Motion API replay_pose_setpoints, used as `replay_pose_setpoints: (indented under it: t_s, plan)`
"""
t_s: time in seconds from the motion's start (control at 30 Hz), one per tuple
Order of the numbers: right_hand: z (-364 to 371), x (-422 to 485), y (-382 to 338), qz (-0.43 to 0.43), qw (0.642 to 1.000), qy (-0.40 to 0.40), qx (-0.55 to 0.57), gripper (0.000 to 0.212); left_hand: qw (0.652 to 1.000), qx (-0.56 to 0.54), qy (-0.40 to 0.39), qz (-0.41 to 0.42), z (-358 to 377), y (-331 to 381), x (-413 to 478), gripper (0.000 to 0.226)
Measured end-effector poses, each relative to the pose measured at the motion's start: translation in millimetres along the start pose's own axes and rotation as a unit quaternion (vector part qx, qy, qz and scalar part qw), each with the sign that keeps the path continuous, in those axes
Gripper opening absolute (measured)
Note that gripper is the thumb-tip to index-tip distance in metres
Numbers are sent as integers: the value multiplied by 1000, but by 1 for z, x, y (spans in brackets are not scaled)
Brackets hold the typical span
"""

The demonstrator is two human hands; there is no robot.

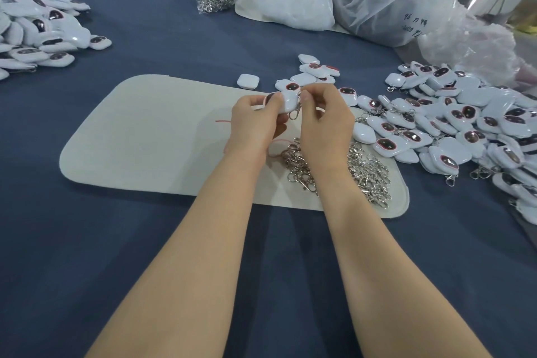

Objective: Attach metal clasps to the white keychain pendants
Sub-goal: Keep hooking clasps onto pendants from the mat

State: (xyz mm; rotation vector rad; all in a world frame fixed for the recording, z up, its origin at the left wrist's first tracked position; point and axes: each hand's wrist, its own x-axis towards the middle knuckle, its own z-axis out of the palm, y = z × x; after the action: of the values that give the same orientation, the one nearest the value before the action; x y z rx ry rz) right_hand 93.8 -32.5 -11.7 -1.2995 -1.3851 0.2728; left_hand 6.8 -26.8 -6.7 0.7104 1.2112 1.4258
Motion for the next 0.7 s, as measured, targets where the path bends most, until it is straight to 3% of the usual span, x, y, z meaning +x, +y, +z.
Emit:
replay_pose_setpoints:
  t_s: [0.33,0.6,0.7]
  plan:
    - [-1,3,11,-18,992,-35,-118,14,987,107,37,109,-1,0,-4,9]
    - [-4,4,15,-45,983,-72,-164,15,912,260,44,314,1,-3,-11,13]
    - [-3,2,11,-36,990,-70,-119,14,918,237,42,315,1,1,-12,11]
